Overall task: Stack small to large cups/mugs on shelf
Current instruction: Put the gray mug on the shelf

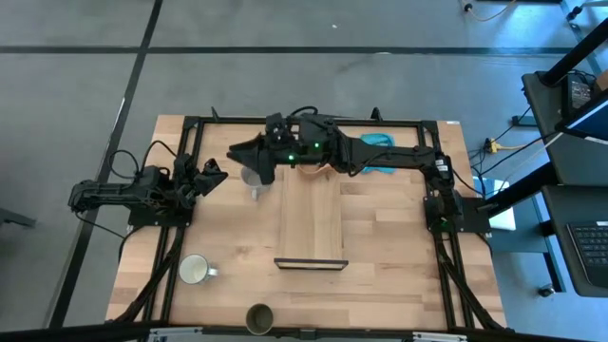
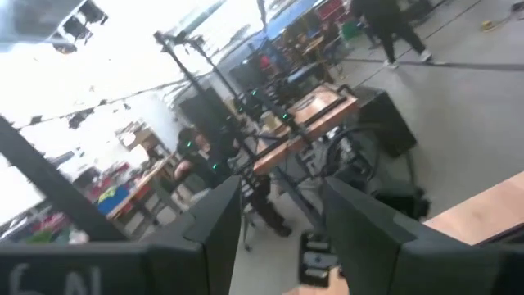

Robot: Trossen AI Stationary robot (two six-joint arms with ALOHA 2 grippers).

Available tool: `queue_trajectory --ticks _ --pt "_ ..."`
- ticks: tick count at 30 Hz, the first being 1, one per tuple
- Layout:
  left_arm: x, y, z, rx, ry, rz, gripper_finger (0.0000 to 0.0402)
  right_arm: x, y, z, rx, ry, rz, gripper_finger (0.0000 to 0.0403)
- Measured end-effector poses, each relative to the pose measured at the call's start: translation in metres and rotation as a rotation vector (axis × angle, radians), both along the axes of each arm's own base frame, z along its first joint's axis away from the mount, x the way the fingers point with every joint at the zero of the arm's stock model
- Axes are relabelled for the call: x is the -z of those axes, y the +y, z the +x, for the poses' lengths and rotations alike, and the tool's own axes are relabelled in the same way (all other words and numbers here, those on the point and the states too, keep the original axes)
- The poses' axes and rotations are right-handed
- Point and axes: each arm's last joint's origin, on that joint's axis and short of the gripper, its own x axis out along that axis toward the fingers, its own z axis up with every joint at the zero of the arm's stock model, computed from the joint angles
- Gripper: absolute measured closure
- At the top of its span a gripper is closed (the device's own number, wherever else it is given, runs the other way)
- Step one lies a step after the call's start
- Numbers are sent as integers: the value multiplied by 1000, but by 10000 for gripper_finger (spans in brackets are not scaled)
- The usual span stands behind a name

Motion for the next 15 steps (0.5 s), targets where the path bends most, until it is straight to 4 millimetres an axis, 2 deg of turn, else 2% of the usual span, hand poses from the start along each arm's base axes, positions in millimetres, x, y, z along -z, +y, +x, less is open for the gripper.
queue_trajectory --ticks 10,15 --pt "0 0 0 -5 -1 -6 357 3 5 0 -104 24 -66 228" --pt "-2 0 -1 29 -34 -75 357 3 4 0 -161 23 -105 228"
